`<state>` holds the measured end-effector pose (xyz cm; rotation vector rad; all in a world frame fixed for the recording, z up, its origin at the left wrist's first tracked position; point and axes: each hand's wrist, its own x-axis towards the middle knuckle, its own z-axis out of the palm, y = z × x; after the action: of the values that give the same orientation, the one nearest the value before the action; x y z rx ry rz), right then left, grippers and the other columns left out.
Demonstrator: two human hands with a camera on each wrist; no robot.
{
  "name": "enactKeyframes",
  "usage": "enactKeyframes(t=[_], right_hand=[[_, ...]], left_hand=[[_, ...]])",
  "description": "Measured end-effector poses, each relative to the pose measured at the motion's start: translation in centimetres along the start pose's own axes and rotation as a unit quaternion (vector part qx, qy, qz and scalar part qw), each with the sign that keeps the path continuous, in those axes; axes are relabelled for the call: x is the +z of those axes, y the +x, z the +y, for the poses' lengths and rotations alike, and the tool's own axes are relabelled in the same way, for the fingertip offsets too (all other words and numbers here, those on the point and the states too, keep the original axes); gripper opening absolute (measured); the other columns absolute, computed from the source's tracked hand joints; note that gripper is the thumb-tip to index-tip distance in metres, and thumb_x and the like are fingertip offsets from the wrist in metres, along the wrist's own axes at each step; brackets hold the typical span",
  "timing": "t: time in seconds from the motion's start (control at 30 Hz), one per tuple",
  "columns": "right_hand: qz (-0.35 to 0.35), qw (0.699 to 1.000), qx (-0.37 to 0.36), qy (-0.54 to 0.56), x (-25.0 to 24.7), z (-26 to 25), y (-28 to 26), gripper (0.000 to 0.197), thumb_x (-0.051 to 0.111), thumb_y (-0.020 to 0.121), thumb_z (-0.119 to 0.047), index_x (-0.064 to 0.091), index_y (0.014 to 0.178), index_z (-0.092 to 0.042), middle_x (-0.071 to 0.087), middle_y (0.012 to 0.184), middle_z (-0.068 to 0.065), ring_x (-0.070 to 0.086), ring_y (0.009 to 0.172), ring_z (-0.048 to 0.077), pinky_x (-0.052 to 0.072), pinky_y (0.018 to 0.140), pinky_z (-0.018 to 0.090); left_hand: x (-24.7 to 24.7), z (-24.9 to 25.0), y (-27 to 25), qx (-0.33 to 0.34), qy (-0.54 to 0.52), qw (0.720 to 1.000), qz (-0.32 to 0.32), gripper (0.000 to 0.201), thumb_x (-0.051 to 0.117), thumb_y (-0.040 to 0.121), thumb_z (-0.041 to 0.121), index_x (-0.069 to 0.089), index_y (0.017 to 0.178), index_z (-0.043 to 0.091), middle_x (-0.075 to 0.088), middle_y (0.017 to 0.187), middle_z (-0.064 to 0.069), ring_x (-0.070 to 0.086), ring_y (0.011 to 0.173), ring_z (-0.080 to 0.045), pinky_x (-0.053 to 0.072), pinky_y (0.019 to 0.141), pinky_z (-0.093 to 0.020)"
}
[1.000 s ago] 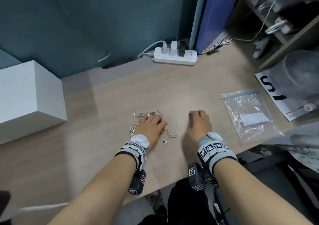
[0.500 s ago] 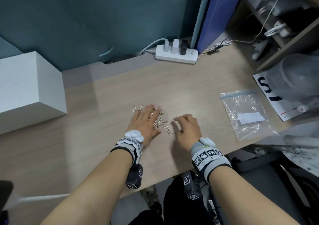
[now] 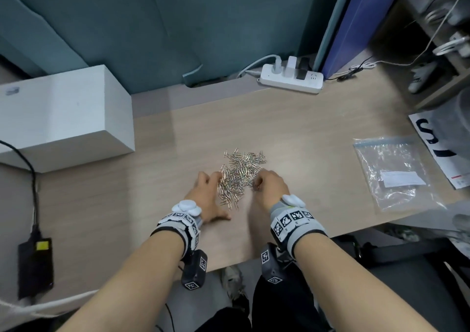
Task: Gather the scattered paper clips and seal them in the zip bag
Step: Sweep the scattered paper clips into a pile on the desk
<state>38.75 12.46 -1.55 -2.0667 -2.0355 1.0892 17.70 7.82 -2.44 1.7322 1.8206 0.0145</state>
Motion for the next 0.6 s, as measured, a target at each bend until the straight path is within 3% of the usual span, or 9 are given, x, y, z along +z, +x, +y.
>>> enactKeyframes(t=[0.13,0.27,0.37,0.43,0.5,0.6], right_hand=[[0.063,0.997,0.022,-0.032,-0.5,0.9,0.0,0.036,0.057,0.086,-0.006,0.047,0.114,-0.025,0.042,0.111,0.005,0.053,0.085,0.029,0.052,0.073,0.04],[0.05,0.997,0.046,-0.048,-0.8,1.8,0.9,0.023,0.052,0.089,-0.009,0.053,0.107,-0.023,0.052,0.1,0.004,0.056,0.08,0.032,0.04,0.069,0.034],[0.019,0.999,0.007,-0.037,-0.3,0.6,1.2,0.026,0.058,0.081,-0.008,0.059,0.101,-0.024,0.059,0.097,0.0,0.061,0.086,0.029,0.043,0.069,0.032],[0.006,1.0,-0.001,-0.018,-0.3,0.1,1.4,0.029,0.06,0.078,-0.005,0.06,0.097,-0.026,0.065,0.098,-0.001,0.063,0.086,0.027,0.047,0.069,0.031],[0.02,1.0,-0.011,-0.005,-0.8,0.3,1.5,0.028,0.061,0.081,-0.009,0.056,0.1,-0.03,0.06,0.103,-0.002,0.063,0.083,0.027,0.048,0.067,0.033],[0.034,0.998,-0.027,-0.038,-1.9,0.7,1.2,0.029,0.056,0.095,-0.023,0.045,0.121,-0.031,0.044,0.115,0.003,0.06,0.078,0.029,0.044,0.066,0.033]], left_hand=[[0.4,0.3,0.8,-0.008,-0.038,0.999,-0.011,0.089,0.096,0.055,0.043,0.042,0.125,0.031,0.045,0.118,0.0,0.06,0.095,-0.026,0.051,0.082,-0.034],[1.0,1.1,2.5,-0.004,-0.079,0.997,0.015,0.07,0.093,0.065,0.036,0.047,0.115,0.024,0.051,0.105,0.002,0.058,0.089,-0.025,0.046,0.075,-0.035],[1.0,1.9,3.3,-0.005,-0.089,0.995,0.043,0.06,0.089,0.072,0.034,0.048,0.114,0.021,0.053,0.103,0.003,0.058,0.09,-0.025,0.041,0.072,-0.032],[0.7,2.4,3.3,-0.02,-0.101,0.993,0.056,0.065,0.091,0.069,0.039,0.048,0.114,0.021,0.051,0.107,0.003,0.058,0.094,-0.023,0.043,0.076,-0.031],[0.6,2.8,3.1,-0.032,-0.094,0.994,0.048,0.084,0.094,0.054,0.052,0.044,0.117,0.025,0.045,0.112,0.002,0.054,0.098,-0.021,0.047,0.083,-0.032],[0.7,3.2,2.1,-0.029,-0.042,0.999,0.012,0.109,0.095,0.04,0.057,0.034,0.126,0.03,0.036,0.121,0.0,0.051,0.108,-0.025,0.054,0.091,-0.039]])
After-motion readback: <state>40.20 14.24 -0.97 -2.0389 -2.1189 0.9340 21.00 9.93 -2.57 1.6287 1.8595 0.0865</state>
